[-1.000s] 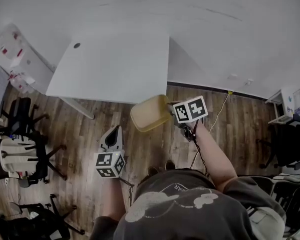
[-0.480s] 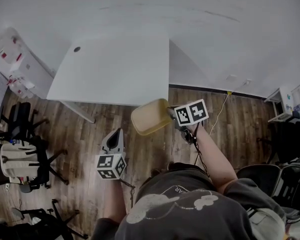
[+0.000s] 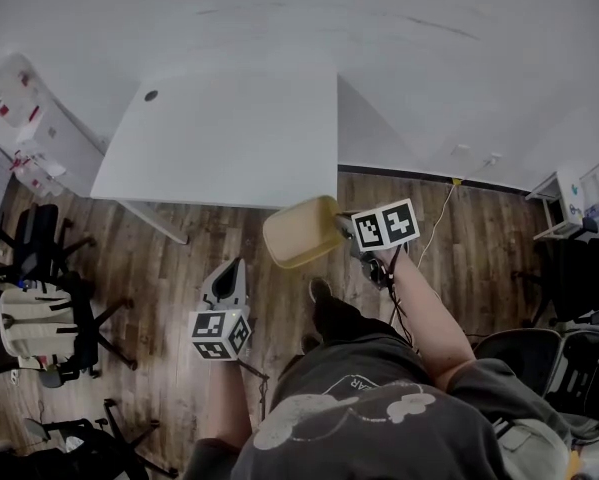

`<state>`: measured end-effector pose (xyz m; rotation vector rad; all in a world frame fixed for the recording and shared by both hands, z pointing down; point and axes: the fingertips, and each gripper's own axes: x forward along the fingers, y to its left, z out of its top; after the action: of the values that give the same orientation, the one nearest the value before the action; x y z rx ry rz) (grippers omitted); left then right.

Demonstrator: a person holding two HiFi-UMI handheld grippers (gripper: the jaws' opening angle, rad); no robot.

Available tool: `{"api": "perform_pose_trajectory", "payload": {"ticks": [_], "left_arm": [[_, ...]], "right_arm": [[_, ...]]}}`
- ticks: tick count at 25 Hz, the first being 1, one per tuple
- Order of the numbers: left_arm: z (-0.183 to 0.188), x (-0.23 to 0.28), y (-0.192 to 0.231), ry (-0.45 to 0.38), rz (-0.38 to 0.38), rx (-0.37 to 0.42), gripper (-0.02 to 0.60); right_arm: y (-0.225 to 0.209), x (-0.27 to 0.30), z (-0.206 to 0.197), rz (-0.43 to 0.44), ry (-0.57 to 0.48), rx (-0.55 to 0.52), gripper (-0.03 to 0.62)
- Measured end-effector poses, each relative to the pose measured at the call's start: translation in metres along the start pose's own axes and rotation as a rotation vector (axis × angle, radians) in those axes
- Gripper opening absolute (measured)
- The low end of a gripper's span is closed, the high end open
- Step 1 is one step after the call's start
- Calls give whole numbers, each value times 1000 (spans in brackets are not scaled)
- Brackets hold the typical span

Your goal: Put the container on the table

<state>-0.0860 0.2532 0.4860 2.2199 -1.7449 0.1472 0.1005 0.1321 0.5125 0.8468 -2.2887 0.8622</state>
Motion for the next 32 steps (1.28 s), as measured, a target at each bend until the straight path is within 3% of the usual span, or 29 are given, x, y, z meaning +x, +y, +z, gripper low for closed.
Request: {"api": "perform_pose_trajectory", "payload": {"ticks": [10,32], "left_arm": [[9,25,22,12,24,-1,-3],[48,180,99,118,40,-31,-3]], "right_arm": [[-16,34,28,27,4,35,12],[-96,156,174,84,43,86,12]]}}
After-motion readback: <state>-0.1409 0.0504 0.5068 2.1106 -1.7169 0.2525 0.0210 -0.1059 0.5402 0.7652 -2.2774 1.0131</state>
